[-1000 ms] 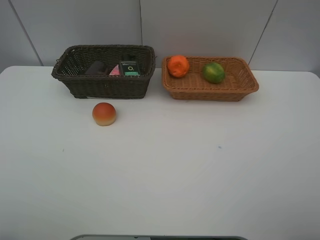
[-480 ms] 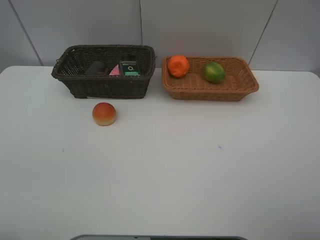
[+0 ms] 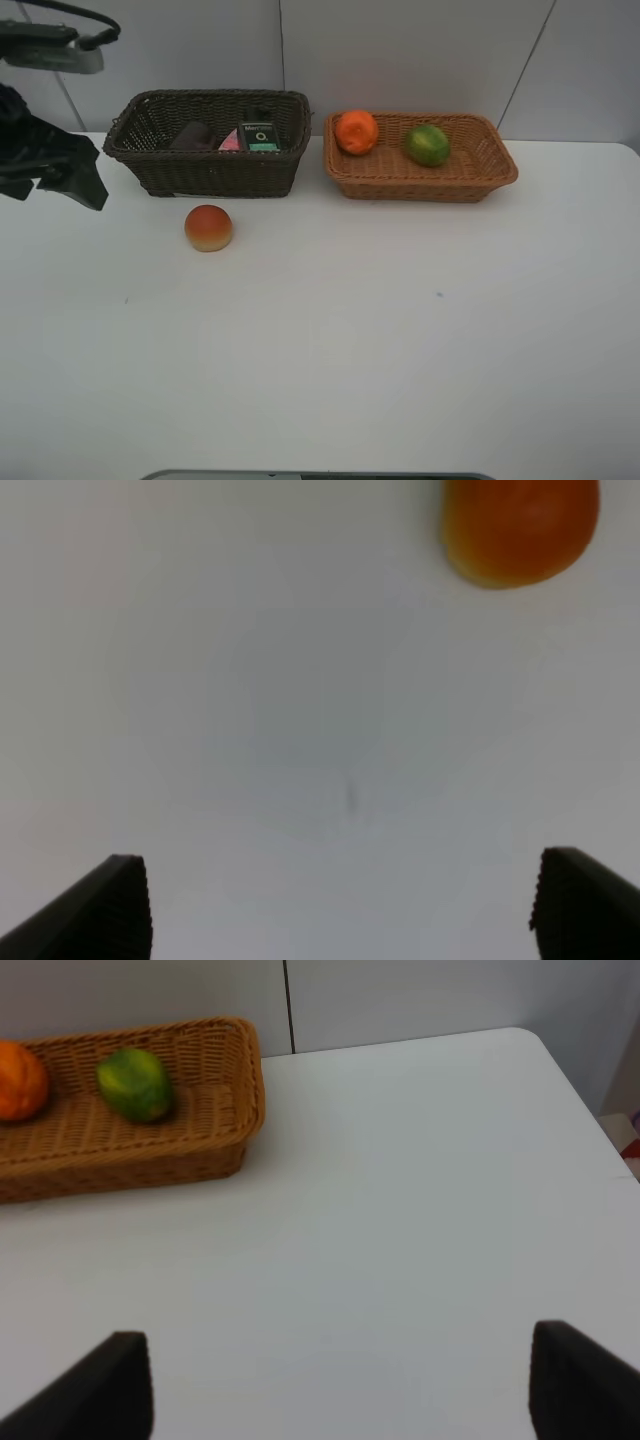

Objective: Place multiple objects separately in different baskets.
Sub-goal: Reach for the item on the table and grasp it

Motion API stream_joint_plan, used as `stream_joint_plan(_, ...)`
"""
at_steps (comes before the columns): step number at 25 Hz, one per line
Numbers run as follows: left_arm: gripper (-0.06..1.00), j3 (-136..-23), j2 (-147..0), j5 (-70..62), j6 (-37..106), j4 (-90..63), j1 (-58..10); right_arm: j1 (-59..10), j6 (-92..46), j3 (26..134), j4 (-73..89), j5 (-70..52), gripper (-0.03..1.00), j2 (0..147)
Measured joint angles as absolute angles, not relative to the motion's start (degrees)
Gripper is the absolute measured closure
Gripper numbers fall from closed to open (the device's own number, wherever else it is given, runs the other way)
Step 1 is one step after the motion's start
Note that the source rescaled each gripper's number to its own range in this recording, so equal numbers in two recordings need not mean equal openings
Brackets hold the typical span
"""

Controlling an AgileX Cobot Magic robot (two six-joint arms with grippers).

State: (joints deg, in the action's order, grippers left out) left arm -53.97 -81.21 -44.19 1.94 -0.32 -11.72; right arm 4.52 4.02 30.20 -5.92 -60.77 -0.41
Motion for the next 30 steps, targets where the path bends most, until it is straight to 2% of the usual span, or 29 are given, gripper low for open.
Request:
stream_joint_plan(9,0.02,-63.45,-96.03,-40.47,-12.51,5.01,-18.28,4.52,4.02,30.2,-5.92,-60.77,0.2,-0.41)
stream_joint_plan(16,0.02,-69.46,-104.96,-38.2,-14.15,5.08,-22.57,4.52,4.02,30.2,-5.92,-60.77,0.2,-0.41)
stream_joint_plan(24,0.01,-69.65,-110.24,-35.54,-14.15,5.61,-22.75,4.52,4.02,30.2,-5.92,-60.77,0.2,-0.41)
stream_joint_plan(26,-0.04,-69.65,-110.24,-33.77,-14.15,5.93,-22.75,4.52,4.02,30.2,-5.92,-60.77,0.2,-0.41)
stream_joint_plan(30,-0.06,-69.7,-110.87,-31.61,-14.15,6.35,-22.75,4.52,4.02,30.2,-5.92,-60.77,0.2,-0.41)
